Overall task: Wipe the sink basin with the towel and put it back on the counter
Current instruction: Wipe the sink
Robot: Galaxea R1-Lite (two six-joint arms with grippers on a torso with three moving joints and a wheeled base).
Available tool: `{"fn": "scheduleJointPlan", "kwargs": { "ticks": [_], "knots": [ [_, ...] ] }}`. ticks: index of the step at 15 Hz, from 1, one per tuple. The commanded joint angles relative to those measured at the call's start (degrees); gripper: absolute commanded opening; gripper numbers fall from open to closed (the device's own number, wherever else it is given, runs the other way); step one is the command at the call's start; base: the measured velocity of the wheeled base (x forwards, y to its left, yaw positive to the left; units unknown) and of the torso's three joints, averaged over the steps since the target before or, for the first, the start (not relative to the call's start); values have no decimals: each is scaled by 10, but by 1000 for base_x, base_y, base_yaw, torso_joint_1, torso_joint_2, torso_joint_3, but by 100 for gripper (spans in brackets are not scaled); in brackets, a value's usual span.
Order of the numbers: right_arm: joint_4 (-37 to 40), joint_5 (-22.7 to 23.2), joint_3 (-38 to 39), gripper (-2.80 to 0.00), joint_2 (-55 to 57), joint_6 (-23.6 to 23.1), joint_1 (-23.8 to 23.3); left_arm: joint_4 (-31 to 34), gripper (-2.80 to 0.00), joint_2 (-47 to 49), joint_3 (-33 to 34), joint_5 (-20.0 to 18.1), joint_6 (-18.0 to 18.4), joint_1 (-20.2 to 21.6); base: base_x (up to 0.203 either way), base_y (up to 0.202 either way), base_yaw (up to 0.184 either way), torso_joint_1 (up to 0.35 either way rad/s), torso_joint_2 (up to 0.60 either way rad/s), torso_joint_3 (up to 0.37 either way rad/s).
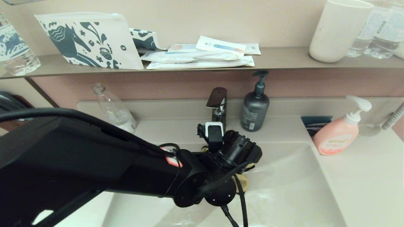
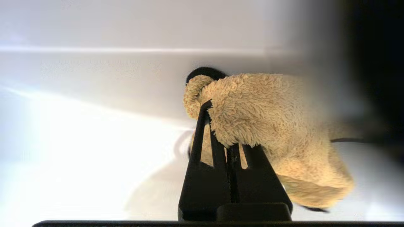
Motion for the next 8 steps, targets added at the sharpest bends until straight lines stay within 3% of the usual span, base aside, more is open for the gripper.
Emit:
{"fn": "scheduleJointPlan", "kwargs": {
  "ticks": [1,5,8],
  "knots": [
    [0,0,0,-280,0,0,0,-9,-280,-16,32,3,0,7,0,0,0,0,0,0],
    [0,0,0,-280,0,0,0,-75,-280,-42,101,0,36,44,0,0,0,0,0,0],
    [0,0,0,-280,0,0,0,-179,-280,-50,174,-10,91,80,0,0,0,0,0,0]
  ]
}}
